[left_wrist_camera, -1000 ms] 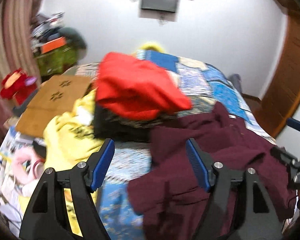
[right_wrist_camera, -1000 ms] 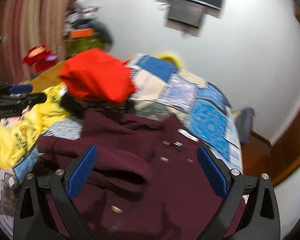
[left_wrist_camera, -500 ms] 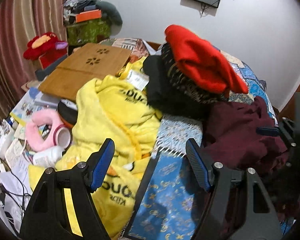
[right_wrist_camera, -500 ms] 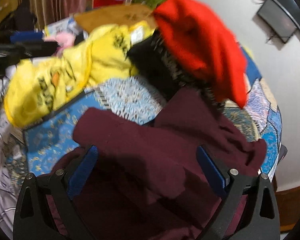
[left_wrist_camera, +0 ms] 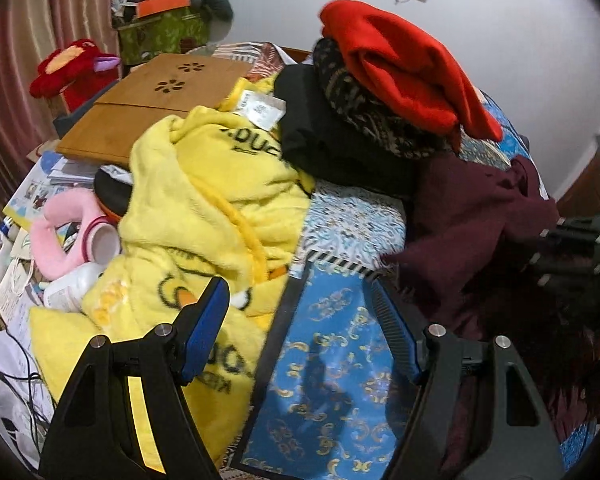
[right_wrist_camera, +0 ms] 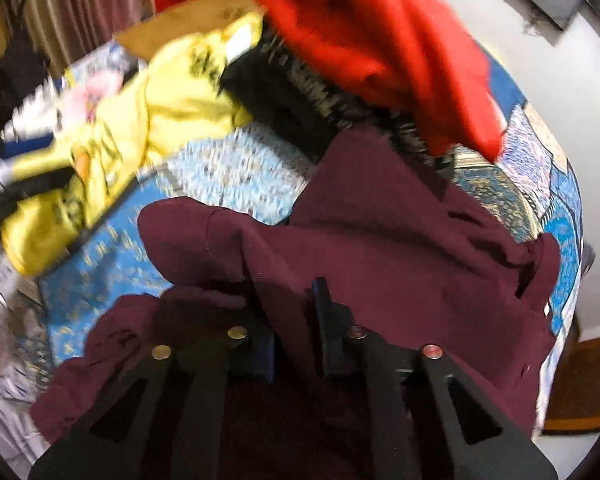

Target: Fold large clothes

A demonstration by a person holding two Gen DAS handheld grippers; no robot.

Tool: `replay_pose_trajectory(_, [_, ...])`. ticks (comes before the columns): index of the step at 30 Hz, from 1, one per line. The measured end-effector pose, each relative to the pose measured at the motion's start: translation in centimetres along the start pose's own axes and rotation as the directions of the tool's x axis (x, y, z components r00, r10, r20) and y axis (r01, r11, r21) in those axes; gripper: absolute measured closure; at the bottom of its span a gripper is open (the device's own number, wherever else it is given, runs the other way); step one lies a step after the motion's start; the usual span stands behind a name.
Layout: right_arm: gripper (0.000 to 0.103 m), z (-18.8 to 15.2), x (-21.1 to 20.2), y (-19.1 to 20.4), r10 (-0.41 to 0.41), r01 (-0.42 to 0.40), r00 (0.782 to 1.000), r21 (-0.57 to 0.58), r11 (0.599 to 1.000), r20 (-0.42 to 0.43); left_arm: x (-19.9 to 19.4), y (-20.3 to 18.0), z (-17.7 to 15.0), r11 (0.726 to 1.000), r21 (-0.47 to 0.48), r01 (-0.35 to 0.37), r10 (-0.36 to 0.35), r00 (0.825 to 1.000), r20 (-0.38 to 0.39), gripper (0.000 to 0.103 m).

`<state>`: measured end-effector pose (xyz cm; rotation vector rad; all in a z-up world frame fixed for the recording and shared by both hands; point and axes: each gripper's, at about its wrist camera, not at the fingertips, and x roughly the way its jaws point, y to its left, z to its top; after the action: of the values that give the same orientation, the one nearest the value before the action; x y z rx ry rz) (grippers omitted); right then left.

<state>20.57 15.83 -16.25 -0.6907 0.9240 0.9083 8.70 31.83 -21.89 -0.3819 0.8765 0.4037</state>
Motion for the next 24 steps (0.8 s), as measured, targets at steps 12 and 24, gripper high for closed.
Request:
replay_pose_trajectory(12, [0.095,-2.3,-13.5,-11.2,-0.188,0.066,0.916,0.330,0.942,0.354,0.0,-6.8,0.0,0.986,0.154,0.069,-0.064,0.997,-0.034,0.029])
replay_pose_trajectory(24, [0.095,-14.7,-16.9,-22.1,-0.344,0.033,0.882,0.685,0.727,0.322,1.6,-15.5,-0.9,0.941,0.323,0.100,-0.072,0.993,-0.098,0.024])
